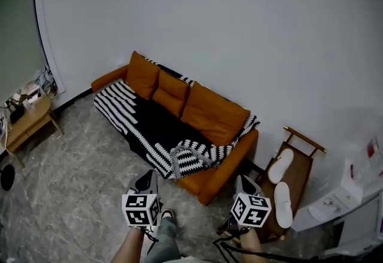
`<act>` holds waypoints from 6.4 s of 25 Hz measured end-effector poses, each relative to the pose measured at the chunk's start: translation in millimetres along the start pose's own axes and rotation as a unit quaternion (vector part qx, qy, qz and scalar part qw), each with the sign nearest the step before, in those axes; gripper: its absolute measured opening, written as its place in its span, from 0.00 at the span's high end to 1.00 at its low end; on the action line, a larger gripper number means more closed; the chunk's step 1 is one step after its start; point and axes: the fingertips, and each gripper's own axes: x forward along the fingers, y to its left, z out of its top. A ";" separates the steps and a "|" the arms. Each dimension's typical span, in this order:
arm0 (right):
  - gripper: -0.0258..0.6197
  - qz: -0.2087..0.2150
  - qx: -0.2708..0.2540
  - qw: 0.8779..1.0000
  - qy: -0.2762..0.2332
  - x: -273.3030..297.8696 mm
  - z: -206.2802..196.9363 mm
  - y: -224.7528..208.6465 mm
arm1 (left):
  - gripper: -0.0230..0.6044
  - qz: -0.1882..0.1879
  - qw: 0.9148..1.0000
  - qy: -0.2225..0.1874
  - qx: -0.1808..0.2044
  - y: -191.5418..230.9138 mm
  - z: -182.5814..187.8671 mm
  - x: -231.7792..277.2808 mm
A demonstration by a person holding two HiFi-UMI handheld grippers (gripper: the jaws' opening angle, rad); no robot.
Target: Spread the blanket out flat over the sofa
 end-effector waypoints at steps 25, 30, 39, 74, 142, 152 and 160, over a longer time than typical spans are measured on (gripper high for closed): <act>0.95 -0.071 0.003 0.996 -0.049 195.2 124.8 17.4 | 0.97 -0.066 0.998 -0.013 0.000 87.7 111.2 239.0; 0.95 -0.094 0.009 0.995 -0.037 224.4 127.5 17.1 | 0.97 -0.083 0.997 -0.002 0.003 99.6 117.8 277.7; 0.95 -0.121 0.022 0.992 0.004 265.5 105.6 2.5 | 0.97 -0.092 0.994 0.046 -0.028 115.1 91.3 325.0; 0.95 -0.068 0.045 0.986 0.146 407.8 -120.2 -80.6 | 0.97 -0.062 0.979 0.192 -0.019 67.5 -177.7 440.5; 0.95 -0.145 0.097 0.962 0.211 452.8 -243.0 -95.0 | 0.71 -0.249 0.901 0.325 0.144 87.9 -305.0 579.1; 0.95 -0.163 0.114 0.956 0.218 457.0 -245.9 -94.4 | 0.71 -0.264 0.885 0.359 0.132 93.6 -325.4 604.2; 0.95 -0.159 0.103 0.955 0.228 464.0 -245.2 -91.7 | 0.71 -0.265 0.872 0.395 0.118 104.6 -350.0 630.5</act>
